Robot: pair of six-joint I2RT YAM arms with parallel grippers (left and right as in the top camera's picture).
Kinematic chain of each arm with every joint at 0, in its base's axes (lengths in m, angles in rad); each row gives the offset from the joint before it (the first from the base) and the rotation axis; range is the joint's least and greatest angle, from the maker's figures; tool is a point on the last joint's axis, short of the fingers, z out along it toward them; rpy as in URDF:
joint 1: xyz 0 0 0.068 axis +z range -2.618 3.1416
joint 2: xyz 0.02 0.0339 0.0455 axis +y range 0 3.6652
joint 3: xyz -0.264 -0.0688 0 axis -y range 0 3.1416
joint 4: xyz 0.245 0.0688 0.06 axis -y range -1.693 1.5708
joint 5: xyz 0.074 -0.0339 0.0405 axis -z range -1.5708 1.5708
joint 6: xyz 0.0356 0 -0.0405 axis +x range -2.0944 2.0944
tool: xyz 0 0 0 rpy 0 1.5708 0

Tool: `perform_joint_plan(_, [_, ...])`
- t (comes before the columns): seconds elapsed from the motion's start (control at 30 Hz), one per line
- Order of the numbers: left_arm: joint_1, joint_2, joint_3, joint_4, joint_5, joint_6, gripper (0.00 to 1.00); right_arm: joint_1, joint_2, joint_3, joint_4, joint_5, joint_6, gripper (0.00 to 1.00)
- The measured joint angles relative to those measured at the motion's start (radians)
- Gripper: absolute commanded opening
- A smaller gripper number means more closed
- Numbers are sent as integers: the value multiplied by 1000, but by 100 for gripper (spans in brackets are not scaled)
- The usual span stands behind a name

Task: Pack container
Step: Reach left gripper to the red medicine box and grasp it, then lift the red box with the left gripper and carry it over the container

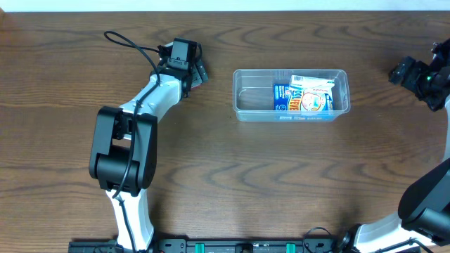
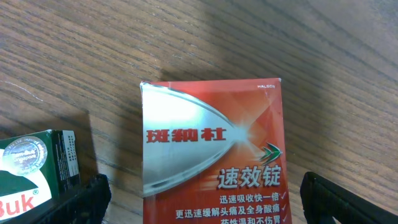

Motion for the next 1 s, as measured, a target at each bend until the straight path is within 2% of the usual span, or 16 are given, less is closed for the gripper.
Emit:
perform_joint_plan(0.47, [-1, 51, 0, 14, -6, 1, 100, 0, 0, 0, 0, 0, 0, 99])
perform_joint_plan(0.53, [-1, 51, 0, 17, -5, 1, 93, 0, 0, 0, 0, 0, 0, 99])
perform_joint_plan(0.63, [-1, 51, 0, 21, -5, 1, 73, 0, 0, 0, 0, 0, 0, 99])
perform_joint_plan(0.73, [-1, 51, 0, 27, -6, -8, 61, 0, 0, 0, 0, 0, 0, 99])
perform_joint_plan(1.0, [-1, 51, 0, 33, -5, -1, 58, 0, 0, 0, 0, 0, 0, 99])
